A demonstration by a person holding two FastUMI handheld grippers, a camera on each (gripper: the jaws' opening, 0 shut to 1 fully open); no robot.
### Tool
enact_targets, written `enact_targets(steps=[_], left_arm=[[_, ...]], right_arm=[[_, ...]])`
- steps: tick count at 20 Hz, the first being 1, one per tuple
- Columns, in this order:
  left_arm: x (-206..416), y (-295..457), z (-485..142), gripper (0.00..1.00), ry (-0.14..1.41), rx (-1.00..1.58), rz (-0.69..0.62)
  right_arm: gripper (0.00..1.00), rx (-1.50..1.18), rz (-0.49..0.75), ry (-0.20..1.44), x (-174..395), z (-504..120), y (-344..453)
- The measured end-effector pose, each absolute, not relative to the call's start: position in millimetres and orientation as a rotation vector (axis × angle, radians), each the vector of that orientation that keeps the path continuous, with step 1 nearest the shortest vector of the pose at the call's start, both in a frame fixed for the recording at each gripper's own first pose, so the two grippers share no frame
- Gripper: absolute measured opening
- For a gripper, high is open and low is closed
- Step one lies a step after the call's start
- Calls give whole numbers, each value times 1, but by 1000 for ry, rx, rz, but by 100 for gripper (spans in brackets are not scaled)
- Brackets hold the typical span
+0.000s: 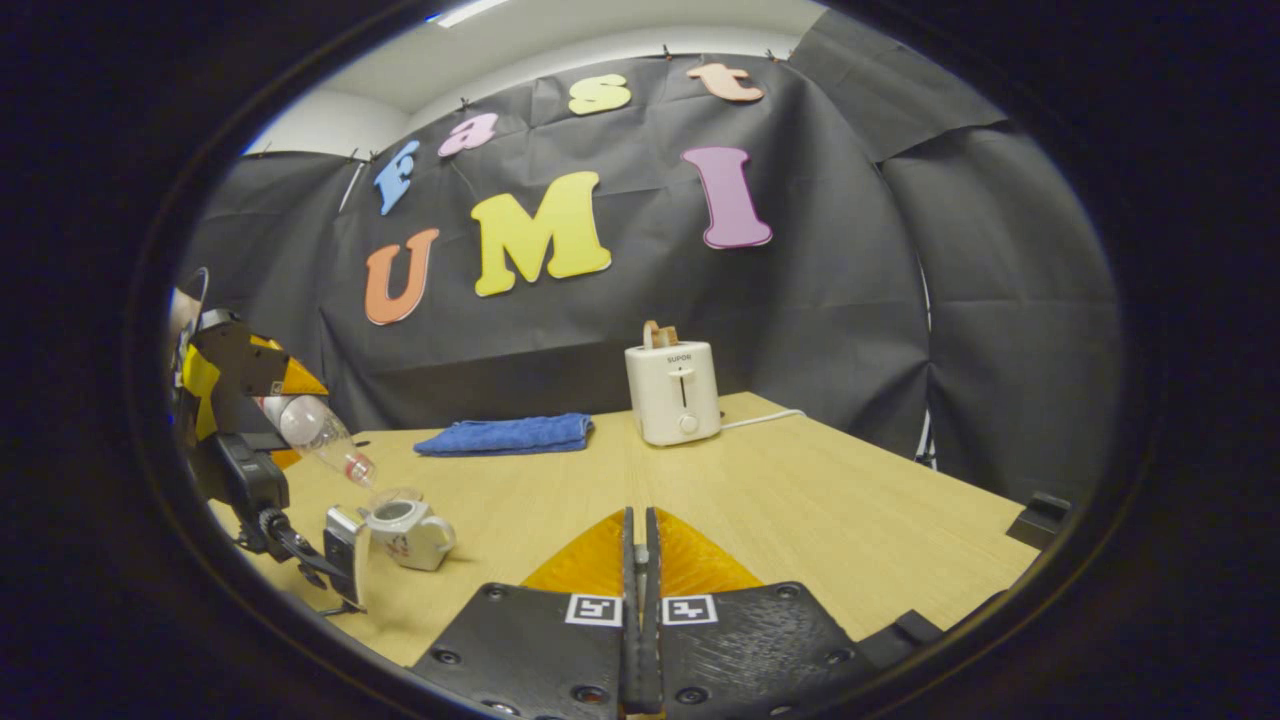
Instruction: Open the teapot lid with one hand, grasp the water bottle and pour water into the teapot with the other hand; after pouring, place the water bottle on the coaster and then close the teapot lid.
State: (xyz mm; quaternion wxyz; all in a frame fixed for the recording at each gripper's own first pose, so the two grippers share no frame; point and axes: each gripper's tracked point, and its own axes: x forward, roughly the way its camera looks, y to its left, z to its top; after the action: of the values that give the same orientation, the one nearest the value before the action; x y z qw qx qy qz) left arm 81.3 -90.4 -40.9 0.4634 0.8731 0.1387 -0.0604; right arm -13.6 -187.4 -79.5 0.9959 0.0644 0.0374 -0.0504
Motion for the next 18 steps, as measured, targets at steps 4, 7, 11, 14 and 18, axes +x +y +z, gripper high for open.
enact_targets(steps=[4, 7, 11, 14, 18], left_arm=[[80, -94, -34, 74, 338, 2187, -142], [77, -101, -29, 74, 318, 2209, -134], [78, -111, -30, 74, 284, 2174, -151], [77, -105, -46, 74, 307, 2075, -177], [73, -93, -68, 74, 339, 1908, -223]], right_arm=[[1, 130, -94, 64, -17, -76, -187], [0, 134, -92, 63, -17, -77, -189], [0, 140, -93, 71, -18, -79, -193], [0, 146, -85, 72, -19, -79, -190], [0, 153, -58, 53, -19, -75, -183]])
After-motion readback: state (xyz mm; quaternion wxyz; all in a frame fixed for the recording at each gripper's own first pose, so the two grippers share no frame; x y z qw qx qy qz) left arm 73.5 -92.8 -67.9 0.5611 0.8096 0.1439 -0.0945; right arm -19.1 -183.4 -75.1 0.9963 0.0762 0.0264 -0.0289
